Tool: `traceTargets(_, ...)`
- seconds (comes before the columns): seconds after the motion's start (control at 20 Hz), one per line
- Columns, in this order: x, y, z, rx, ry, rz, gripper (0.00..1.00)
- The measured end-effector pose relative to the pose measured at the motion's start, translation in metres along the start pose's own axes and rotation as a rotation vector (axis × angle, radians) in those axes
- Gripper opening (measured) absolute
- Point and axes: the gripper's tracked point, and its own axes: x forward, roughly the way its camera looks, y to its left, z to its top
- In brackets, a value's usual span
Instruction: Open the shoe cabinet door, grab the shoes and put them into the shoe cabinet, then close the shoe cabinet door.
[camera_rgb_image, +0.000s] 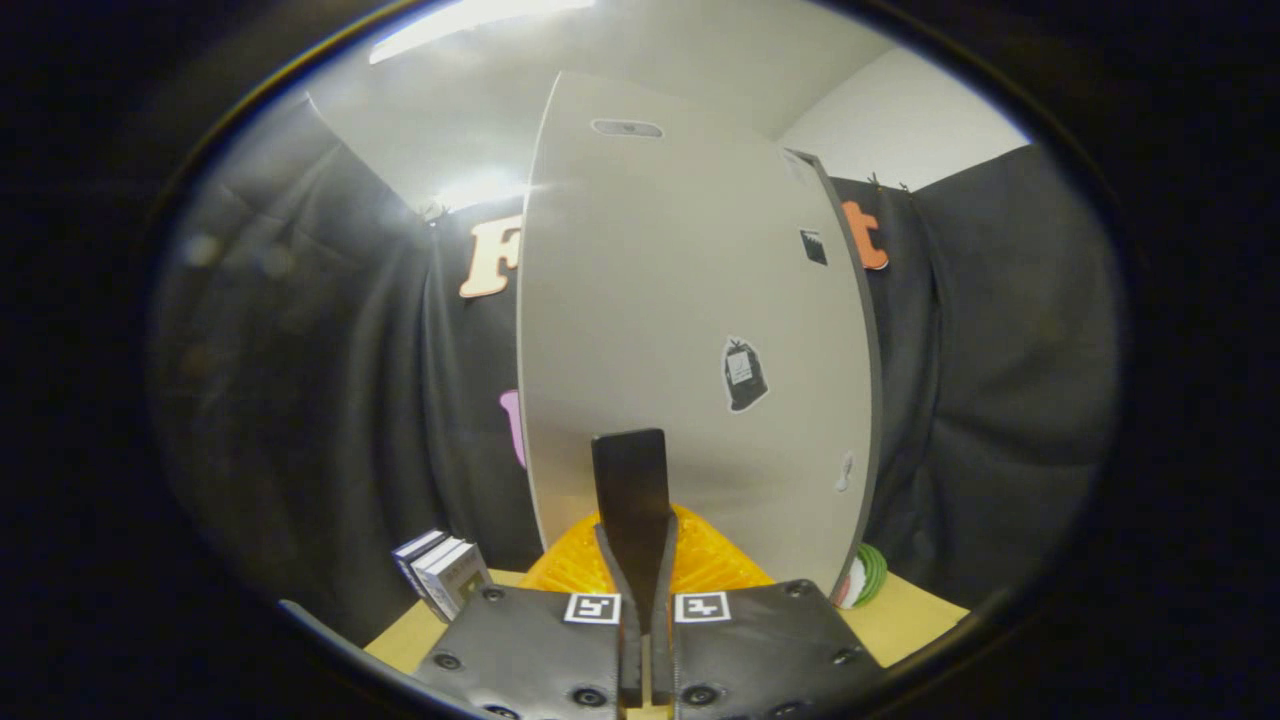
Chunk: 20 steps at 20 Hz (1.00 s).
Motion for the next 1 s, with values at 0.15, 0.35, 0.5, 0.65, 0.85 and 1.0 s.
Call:
traceTargets(0.15, -0.012, -0.010, 0.001, 0.004, -0.002, -0.025, 0.05)
traceTargets(0.35, -0.027, -0.022, 0.003, -0.011, -0.008, -0.060, 0.05)
traceTargets(0.5, -0.037, -0.032, 0.006, -0.012, -0.019, -0.090, 0.05)
traceTargets(0.65, -0.045, -0.043, 0.007, -0.019, -0.024, -0.115, 0.04)
traceTargets(0.85, -0.057, -0.058, 0.010, -0.016, -0.039, -0.145, 0.04)
traceTargets(1.0, -0.067, -0.073, 0.011, -0.024, -0.047, -0.175, 0.04)
